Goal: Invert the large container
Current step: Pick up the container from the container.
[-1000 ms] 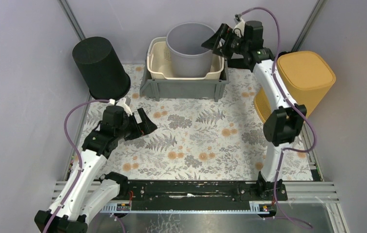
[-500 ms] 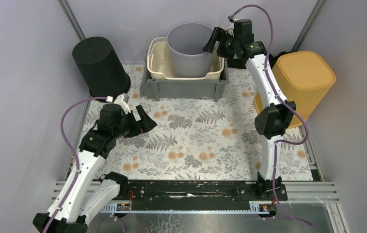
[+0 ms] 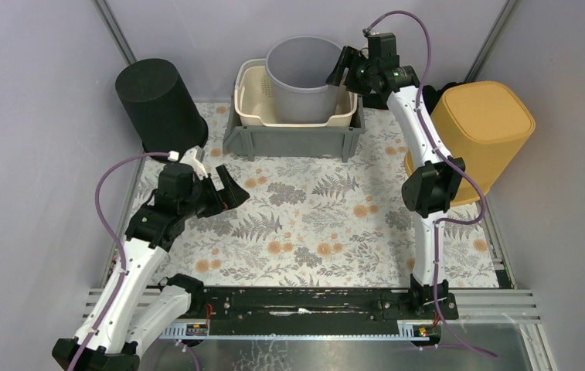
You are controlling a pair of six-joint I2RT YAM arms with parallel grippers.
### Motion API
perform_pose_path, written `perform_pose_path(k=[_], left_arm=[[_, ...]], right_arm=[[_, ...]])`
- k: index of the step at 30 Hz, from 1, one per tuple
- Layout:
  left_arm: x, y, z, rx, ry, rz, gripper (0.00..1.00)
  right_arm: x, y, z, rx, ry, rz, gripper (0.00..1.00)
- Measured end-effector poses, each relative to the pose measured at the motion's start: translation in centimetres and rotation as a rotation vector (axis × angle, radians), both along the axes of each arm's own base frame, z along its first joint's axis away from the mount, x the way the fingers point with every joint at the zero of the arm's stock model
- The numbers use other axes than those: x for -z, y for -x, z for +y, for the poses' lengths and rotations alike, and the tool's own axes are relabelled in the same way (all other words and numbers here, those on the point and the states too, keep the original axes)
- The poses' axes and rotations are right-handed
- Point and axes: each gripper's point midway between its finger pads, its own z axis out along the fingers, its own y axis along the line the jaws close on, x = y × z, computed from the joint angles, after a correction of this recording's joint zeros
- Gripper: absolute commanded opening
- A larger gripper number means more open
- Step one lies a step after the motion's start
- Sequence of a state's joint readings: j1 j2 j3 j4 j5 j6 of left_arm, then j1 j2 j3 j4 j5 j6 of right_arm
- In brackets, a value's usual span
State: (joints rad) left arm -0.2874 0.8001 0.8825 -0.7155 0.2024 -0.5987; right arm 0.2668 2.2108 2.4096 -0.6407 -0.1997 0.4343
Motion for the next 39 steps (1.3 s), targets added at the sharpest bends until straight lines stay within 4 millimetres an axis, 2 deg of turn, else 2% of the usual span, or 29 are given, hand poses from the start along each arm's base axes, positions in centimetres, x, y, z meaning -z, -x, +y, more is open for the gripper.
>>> perform_pose_path(k=[10,12,14,16,19,22,28,33,39], left_arm=[[0.2,0.0,0.0,0.0,-0.006,0.009,1.0],[0.3,0.0,0.0,0.0,-0.008,0.01,1.0],[0.3,-0.1,0.0,0.001,-0.008,0.011,1.0],[0.3,-0.1,0.0,0.002,-0.009,0.01,1.0],[0.3,-0.1,0.1,0.002,-0.01,0.01,1.0],[0.2,-0.1,0.1,0.002,-0.01,0.009,1.0],[0.3,-0.1,0.1,0.003,-0.013,0.009,1.0],[0.0,-0.1,0.1,0.001,-0.015,0.007,1.0],[-0.8,0.0,0.5,-0.013,-0.022,-0.007,1.0]], right_arm=[[0.1,-0.3,0.3,0.008,-0.017,0.0,0.36],[0.1,-0.3,0.3,0.01,-0.021,0.003,0.25],[0.2,-0.4,0.3,0.012,-0.021,0.002,0.23],[1.1,-0.6,0.1,0.015,-0.006,0.02,0.2],[3.5,-1.0,0.1,0.01,0.014,0.065,0.0],[5.6,-0.9,0.1,0.01,0.028,0.114,0.0],[5.5,-1.1,0.1,0.012,0.01,0.116,0.0],[4.1,-1.4,0.8,0.007,-0.051,0.079,0.0],[0.7,-1.5,1.8,-0.007,-0.177,0.021,0.0]])
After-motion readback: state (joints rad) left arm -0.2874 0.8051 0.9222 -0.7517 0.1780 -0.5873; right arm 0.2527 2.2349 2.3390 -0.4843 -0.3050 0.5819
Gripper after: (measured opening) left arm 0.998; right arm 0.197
